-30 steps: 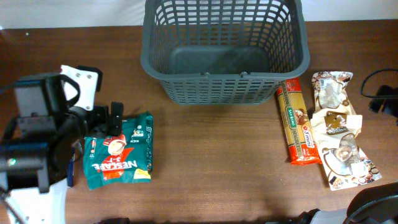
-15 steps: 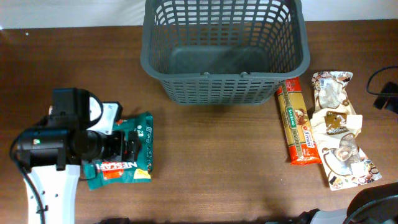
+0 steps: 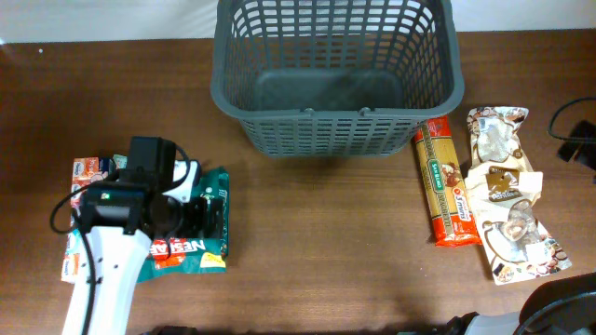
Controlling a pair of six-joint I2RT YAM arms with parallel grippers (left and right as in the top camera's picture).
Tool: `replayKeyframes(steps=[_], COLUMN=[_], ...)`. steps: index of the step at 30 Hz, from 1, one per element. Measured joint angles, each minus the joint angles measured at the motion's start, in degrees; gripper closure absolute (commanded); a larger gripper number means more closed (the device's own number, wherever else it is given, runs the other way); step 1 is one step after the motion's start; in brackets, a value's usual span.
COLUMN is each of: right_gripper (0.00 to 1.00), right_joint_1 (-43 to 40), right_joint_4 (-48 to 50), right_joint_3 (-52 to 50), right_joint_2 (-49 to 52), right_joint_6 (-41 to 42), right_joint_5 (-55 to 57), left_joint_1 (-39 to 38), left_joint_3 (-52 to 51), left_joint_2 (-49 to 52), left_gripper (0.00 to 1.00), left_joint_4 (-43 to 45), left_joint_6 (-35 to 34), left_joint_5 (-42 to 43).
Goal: Pack container
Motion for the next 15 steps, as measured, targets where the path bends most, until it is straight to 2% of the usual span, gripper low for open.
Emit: replayKeyframes(steps=[7, 15], right_gripper=[0.01, 0.01], right_joint_1=[0.0, 0.0], right_joint_4=[-0.6, -0.6], right_joint_3=[0.0, 0.0], right_joint_2=[0.0, 0.0], right_joint_6=[0.2, 0.5], right_joint_5=[-1.7, -2.8], left_joint_1=[0.0, -0.4], left_joint_3=[-2.6, -2.6], left_joint_2=[3.0, 8.5], left_gripper=[0.01, 0.0], left_joint_4=[12.3, 13.1], left_joint_6=[-2.4, -3.0], left_joint_5=[-3.6, -11.0])
